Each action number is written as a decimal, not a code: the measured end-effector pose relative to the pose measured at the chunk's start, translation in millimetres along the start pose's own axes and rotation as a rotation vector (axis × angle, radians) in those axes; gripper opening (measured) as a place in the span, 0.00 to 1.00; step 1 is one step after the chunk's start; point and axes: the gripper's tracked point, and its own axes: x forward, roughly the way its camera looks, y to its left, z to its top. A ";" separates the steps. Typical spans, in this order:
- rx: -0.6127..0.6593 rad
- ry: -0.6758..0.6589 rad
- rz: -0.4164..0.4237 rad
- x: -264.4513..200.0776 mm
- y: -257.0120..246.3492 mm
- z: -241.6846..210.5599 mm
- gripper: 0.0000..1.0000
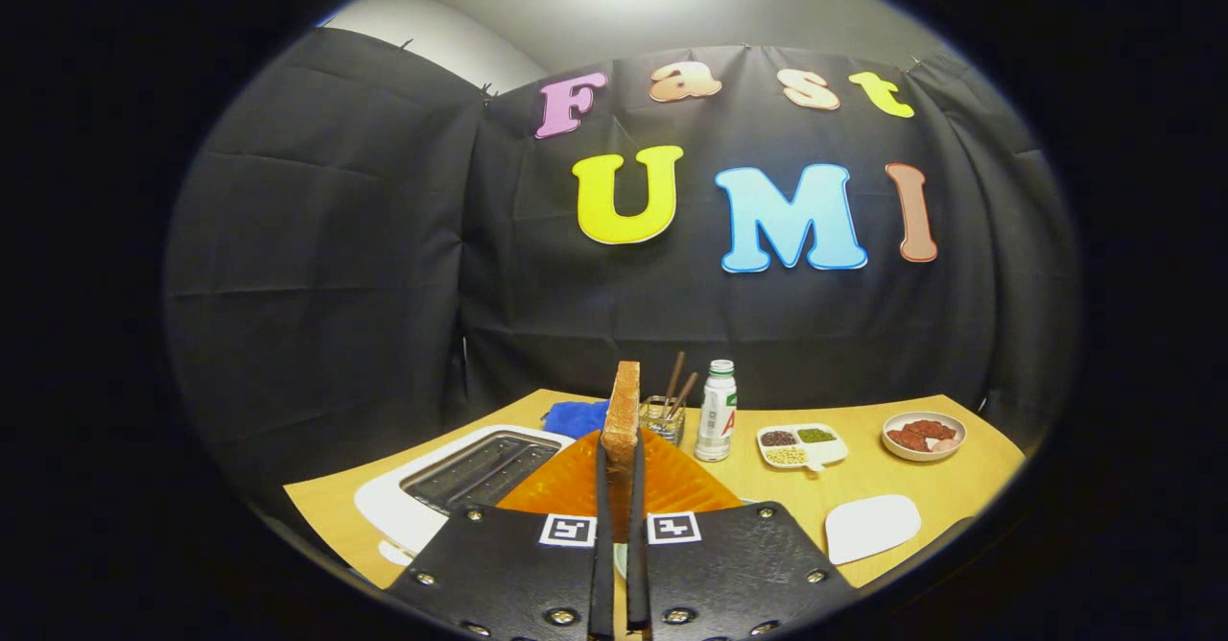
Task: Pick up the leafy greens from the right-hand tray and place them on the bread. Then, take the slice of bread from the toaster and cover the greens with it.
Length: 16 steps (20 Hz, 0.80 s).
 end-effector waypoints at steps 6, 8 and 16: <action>0.017 0.074 0.021 -1.8 -34.1 -48.4 0.05; -0.001 0.095 0.027 -2.0 -46.3 -65.2 0.05; 0.067 0.116 0.047 4.3 -62.4 -99.2 0.05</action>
